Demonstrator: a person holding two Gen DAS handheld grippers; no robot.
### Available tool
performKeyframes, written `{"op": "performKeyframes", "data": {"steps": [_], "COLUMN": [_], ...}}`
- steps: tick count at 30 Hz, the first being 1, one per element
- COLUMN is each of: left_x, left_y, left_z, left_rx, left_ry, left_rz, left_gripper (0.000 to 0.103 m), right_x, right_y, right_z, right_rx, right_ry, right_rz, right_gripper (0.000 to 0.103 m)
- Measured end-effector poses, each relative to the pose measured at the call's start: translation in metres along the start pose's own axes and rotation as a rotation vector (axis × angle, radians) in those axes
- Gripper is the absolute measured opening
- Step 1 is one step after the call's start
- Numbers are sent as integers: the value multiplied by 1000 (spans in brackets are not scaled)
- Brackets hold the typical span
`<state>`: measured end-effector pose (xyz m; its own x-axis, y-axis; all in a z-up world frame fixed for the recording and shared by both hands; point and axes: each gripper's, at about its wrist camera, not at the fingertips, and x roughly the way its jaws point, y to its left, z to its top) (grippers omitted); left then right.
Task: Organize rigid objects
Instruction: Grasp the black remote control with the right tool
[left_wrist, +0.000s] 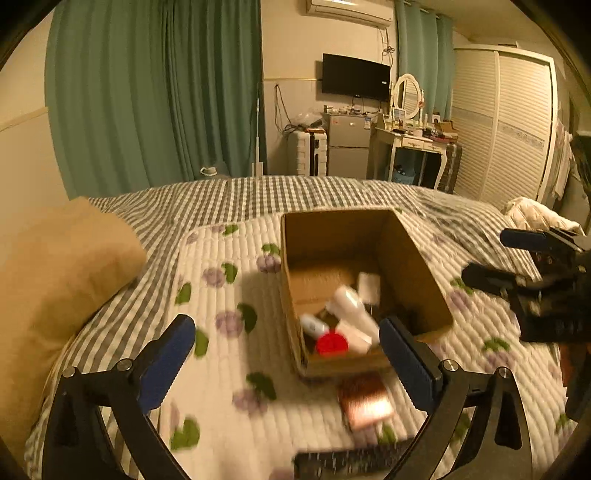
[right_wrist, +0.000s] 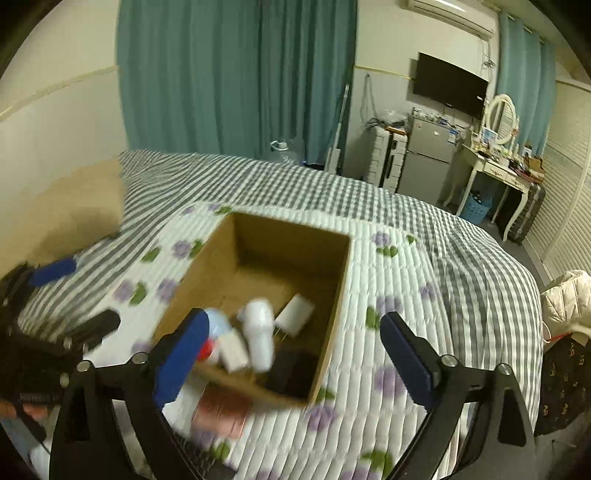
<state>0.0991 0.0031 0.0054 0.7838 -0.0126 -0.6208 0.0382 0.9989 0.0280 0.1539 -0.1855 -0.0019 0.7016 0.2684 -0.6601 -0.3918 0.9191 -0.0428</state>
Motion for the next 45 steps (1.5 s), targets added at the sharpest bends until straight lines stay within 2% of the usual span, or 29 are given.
{"op": "performKeyframes", "data": {"steps": [3,7,13,18,22,26,30,32,40,45], "left_x": [-11,-15,-3,6,7,7,6,5,5,22], "left_y": [4,6,14,32,41,45,48,48,39,14], "left_z": [-23,-55,-93,-107,-110,-111,-110,-108,-91,-79], "left_rx": [-8,-17,-22,-47,-85,-106,-107,-111,-92,-103], "left_ry": [27,65,127,164,172,182,185,182,171,182], "left_rz": [17,38,81,100,101,96,99,100,88,28], "left_gripper": [103,103,103,103,103,103,103,103,103,103], "right_x": [-8,1,55,93,101,120,117,109,64,44], "right_y": [21,44,82,108,123,128,124,119,77,38], "right_z": [-30,-68,-115,-142,-146,-148,-145,-143,-131,-121], "right_rx": [-42,-69,-104,-167,-232,-218,-196,-179,-56,14], "right_ry": [28,107,272,393,408,441,427,408,330,323], "right_rz": [18,84,206,224,229,226,245,257,258,166], "right_gripper": [98,98,98,91,89,76,53,36,29,20]}}
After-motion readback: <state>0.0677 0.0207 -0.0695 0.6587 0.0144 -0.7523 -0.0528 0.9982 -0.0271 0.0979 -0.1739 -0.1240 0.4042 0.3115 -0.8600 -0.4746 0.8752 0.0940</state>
